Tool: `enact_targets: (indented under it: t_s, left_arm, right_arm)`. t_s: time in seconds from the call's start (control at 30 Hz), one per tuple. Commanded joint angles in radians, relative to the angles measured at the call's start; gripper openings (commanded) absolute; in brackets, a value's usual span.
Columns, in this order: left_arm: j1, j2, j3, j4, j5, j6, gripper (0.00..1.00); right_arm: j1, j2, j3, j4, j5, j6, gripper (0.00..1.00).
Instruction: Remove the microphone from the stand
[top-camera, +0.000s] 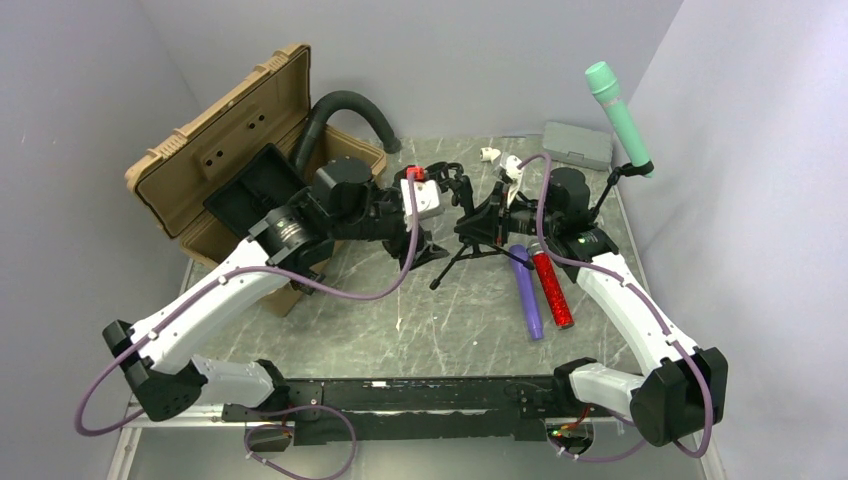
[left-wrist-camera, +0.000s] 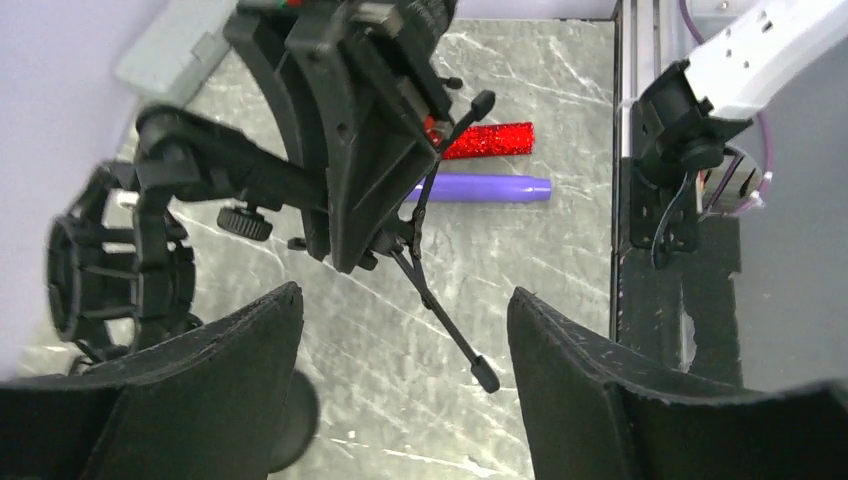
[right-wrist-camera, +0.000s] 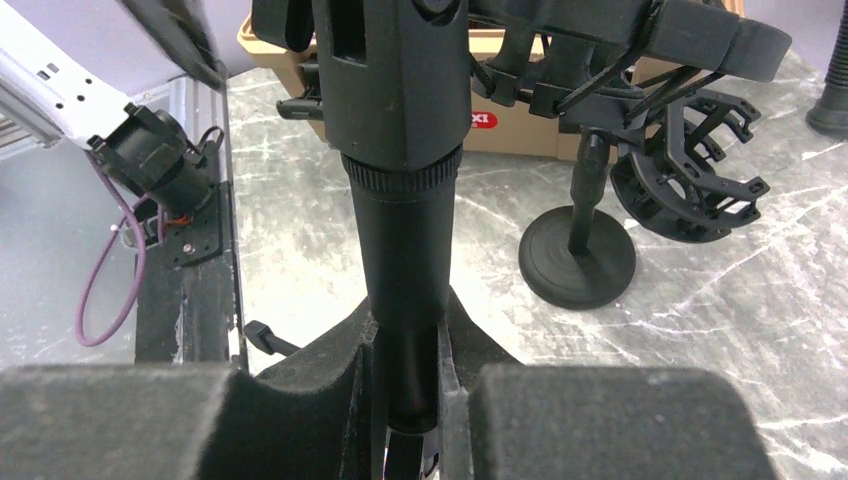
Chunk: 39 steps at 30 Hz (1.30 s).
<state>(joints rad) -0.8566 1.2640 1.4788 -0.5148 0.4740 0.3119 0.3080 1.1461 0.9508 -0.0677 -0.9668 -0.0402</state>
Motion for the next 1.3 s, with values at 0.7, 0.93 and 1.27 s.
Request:
enact_targets:
  t_s: [0.7,0.93,1.27]
  left_arm:
    - [0.127,0.185,-0.027,0.419,0.233,-0.491,0.69]
    - [0.167,0.221,-0.03,0.493,0.322,-0.615,0.73]
    - [0.173,0.282,0.043,0.457,0.268,-0.613,0.74]
  right_arm:
    - [-0.003,-0.022,0.0,0.188,-0.079,0.037,0.0]
    - [-0.003,-0.022,-0.005,0.189,-0.076,0.037,0.0]
    - [-0.003,-0.021,-0.013,0.191,-0.064,0.037,0.0]
